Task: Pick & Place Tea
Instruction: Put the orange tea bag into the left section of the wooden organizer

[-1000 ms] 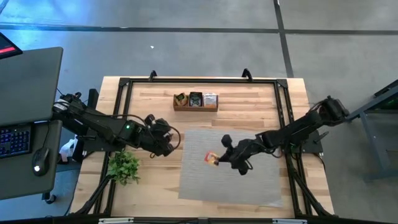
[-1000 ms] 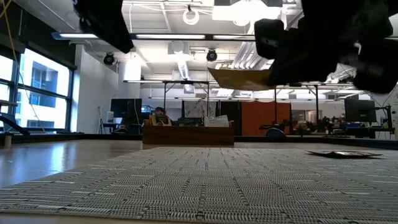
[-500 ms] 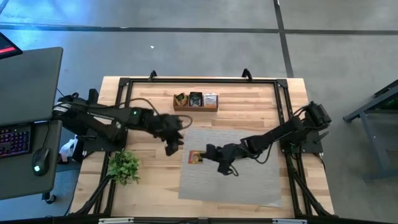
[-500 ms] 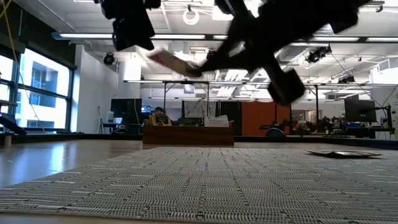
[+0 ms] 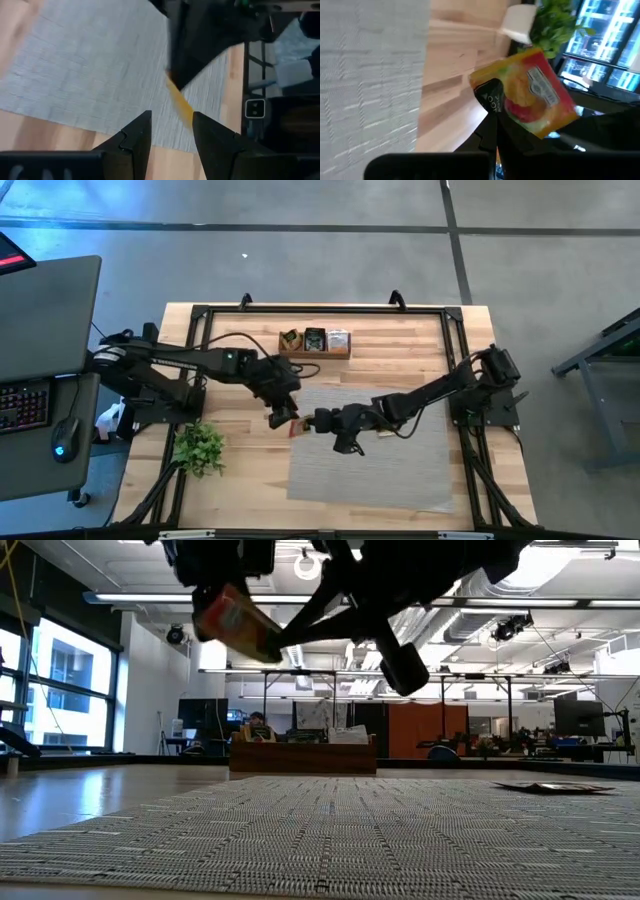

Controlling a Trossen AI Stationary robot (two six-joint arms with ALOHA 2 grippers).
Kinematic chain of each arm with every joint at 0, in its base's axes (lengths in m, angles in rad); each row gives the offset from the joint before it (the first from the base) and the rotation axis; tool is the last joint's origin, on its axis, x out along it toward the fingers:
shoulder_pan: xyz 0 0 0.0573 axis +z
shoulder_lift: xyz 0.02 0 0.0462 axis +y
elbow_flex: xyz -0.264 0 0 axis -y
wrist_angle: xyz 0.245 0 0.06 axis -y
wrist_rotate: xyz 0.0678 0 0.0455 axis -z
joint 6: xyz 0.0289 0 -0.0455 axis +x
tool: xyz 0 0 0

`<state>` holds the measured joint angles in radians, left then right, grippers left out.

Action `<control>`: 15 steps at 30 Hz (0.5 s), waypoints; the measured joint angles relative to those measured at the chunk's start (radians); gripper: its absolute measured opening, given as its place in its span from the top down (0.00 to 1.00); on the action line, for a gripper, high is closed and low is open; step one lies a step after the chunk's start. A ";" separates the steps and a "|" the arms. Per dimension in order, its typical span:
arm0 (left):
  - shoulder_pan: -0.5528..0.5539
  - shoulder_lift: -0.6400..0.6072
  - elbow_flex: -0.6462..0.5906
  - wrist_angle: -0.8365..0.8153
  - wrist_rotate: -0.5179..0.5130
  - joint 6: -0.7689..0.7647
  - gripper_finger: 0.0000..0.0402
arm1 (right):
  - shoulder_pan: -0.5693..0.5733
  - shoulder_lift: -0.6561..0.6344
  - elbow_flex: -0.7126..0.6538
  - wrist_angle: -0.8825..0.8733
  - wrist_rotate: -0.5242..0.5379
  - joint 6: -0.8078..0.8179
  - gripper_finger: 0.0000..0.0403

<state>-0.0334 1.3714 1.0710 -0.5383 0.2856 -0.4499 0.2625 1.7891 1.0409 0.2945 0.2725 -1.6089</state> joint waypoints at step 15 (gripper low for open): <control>0.002 0.061 0.000 0.022 -0.016 0.001 0.65 | -0.012 0.002 0.001 -0.054 -0.117 0.037 1.00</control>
<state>-0.0319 1.4322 1.0710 -0.5166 0.2697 -0.4492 0.2508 1.7916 1.0420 0.2403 0.1552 -1.5718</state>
